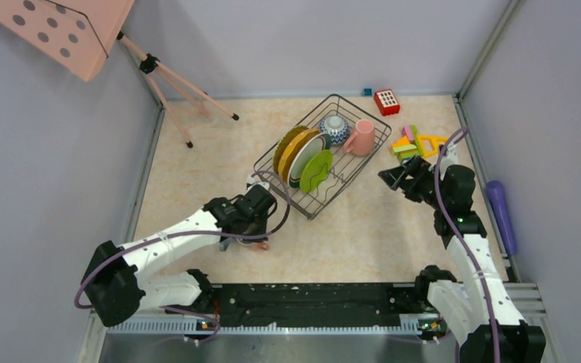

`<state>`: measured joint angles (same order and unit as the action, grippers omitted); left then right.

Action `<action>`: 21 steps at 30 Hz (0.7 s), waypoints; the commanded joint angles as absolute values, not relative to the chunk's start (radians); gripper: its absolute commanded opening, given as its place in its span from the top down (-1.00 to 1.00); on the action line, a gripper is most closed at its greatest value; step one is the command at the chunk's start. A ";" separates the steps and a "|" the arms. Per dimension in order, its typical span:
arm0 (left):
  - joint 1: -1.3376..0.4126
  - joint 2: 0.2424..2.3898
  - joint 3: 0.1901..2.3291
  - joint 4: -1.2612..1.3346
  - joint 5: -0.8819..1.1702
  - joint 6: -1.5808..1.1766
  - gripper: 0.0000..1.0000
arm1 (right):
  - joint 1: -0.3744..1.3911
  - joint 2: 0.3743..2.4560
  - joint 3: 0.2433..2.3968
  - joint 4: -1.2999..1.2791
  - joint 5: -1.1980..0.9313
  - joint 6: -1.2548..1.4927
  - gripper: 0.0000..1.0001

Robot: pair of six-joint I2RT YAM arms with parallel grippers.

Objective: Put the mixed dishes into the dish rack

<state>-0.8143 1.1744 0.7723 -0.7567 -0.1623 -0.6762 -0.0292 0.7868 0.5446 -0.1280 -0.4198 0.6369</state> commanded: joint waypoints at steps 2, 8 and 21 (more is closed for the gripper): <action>-0.813 1.132 0.848 -0.759 -0.164 -0.638 1.00 | -0.019 0.826 0.611 -0.077 -0.610 0.626 -0.62; -0.812 0.989 0.951 -0.708 -0.034 -0.570 1.00 | 0.189 0.903 0.670 -0.072 -0.648 0.626 -0.68; -0.810 0.694 0.848 -0.189 0.190 -0.540 1.00 | 0.393 0.960 0.669 0.177 -0.678 1.176 -0.84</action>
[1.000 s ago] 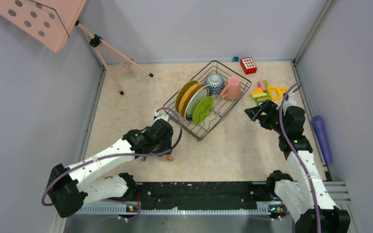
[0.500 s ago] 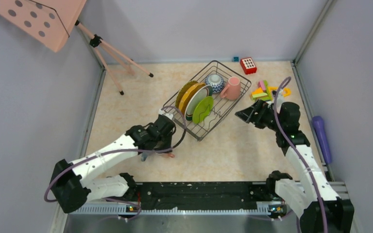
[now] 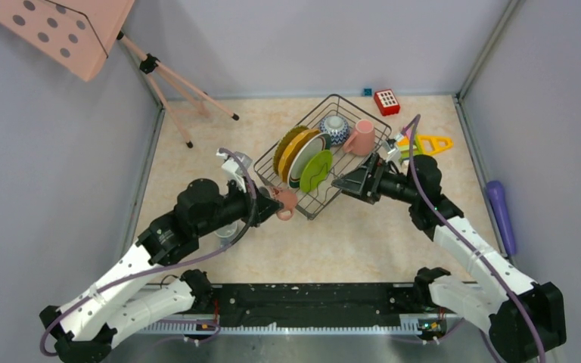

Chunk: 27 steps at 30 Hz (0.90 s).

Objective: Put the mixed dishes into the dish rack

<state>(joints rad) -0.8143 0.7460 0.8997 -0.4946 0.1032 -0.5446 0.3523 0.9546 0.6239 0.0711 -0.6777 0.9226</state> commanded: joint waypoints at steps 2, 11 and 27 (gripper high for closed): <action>-0.807 0.690 0.811 -0.101 0.205 -0.541 1.00 | 0.422 0.962 0.674 0.187 -0.667 1.259 -0.77; -0.799 0.736 0.740 0.229 0.301 -0.565 1.00 | 0.540 1.040 0.704 0.256 -0.638 1.464 -0.76; -0.757 0.820 0.719 0.398 0.388 -0.634 1.00 | 0.597 1.100 0.680 0.450 -0.624 1.637 -0.51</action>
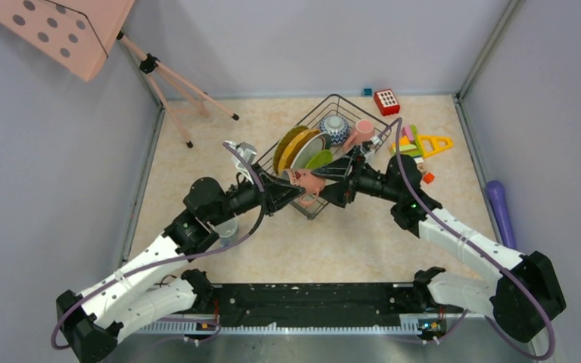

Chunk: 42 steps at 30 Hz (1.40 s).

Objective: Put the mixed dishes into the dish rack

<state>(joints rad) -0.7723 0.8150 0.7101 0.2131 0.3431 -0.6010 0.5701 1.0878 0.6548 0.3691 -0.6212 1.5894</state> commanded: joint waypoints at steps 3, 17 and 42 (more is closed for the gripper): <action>-0.742 0.832 0.712 0.428 0.404 -0.657 1.00 | 0.600 1.097 0.680 0.455 -0.623 1.653 -0.37; -0.717 0.890 0.697 0.387 0.334 -0.660 0.82 | 0.589 1.067 0.707 0.367 -0.507 1.672 1.00; -0.715 0.890 0.814 -0.048 0.072 -0.538 -0.46 | 0.497 1.097 1.013 -0.301 0.003 1.212 1.00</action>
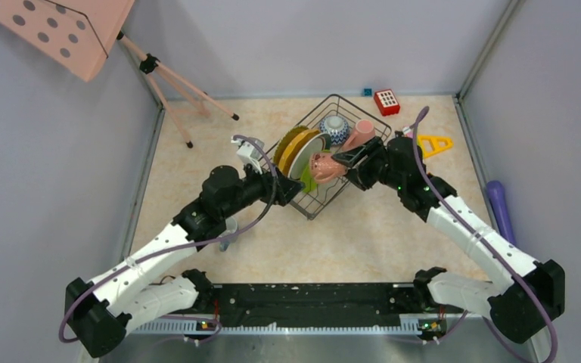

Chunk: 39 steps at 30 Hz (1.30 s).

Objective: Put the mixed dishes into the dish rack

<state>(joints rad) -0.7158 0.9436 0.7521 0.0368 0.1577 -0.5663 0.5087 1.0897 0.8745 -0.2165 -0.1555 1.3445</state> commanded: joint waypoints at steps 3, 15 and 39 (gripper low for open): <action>-0.715 0.873 0.849 -0.179 -0.009 -0.532 -0.47 | 0.497 1.130 1.086 -0.382 0.145 1.140 1.00; -0.716 0.815 0.880 -0.496 -0.311 -0.563 -0.47 | 0.536 1.420 1.337 -0.652 0.458 1.109 1.00; -0.716 0.838 0.824 -0.660 -0.477 -0.621 -0.49 | 0.638 1.845 1.631 -0.880 0.779 1.158 1.00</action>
<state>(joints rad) -0.7158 0.8383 0.8459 -0.6674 -0.4507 -0.5850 0.6258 1.8393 1.5799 -0.8490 0.6922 1.1309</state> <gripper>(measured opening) 0.743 0.528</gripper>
